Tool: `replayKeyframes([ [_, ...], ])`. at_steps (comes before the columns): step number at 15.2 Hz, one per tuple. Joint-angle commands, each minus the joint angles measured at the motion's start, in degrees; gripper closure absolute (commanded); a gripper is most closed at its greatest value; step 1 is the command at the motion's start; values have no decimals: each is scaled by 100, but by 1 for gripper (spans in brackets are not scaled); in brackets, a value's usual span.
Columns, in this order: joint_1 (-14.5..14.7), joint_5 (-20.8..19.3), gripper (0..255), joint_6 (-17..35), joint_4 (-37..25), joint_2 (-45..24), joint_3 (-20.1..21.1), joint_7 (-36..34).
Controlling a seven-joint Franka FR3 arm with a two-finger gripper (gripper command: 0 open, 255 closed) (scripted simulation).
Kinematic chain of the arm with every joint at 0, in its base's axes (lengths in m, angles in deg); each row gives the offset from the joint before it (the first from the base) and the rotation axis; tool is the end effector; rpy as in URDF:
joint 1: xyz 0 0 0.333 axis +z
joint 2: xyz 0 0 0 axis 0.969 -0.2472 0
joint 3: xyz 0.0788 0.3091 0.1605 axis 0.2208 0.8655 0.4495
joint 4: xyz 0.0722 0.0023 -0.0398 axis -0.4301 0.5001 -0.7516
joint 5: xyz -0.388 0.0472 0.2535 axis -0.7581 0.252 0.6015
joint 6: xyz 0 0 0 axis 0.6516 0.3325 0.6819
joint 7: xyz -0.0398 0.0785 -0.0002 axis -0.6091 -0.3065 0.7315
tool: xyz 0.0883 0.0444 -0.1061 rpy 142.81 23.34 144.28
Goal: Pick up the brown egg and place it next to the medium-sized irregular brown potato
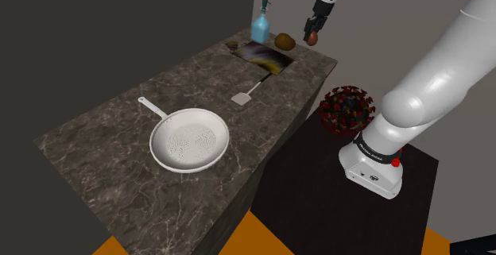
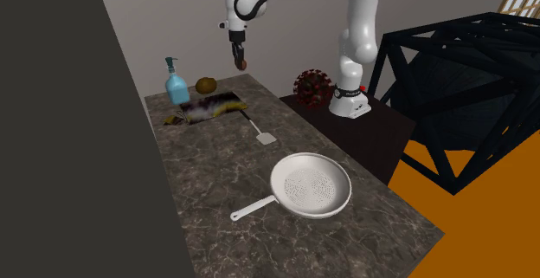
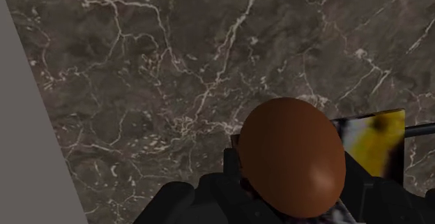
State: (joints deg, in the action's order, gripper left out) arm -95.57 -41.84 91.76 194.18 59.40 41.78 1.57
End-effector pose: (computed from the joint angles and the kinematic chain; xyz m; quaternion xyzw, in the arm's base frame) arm 0.5037 -0.3444 0.3313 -0.9978 0.0356 -0.0307 0.0477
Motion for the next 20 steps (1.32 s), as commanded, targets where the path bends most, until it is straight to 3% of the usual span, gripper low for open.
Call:
replayKeyframes([
  [1, -3, 47, 255, 124, 31, -97, 4, 43],
  [20, -85, 643, 255, 1402, 398, -1087, 154, 560],
])
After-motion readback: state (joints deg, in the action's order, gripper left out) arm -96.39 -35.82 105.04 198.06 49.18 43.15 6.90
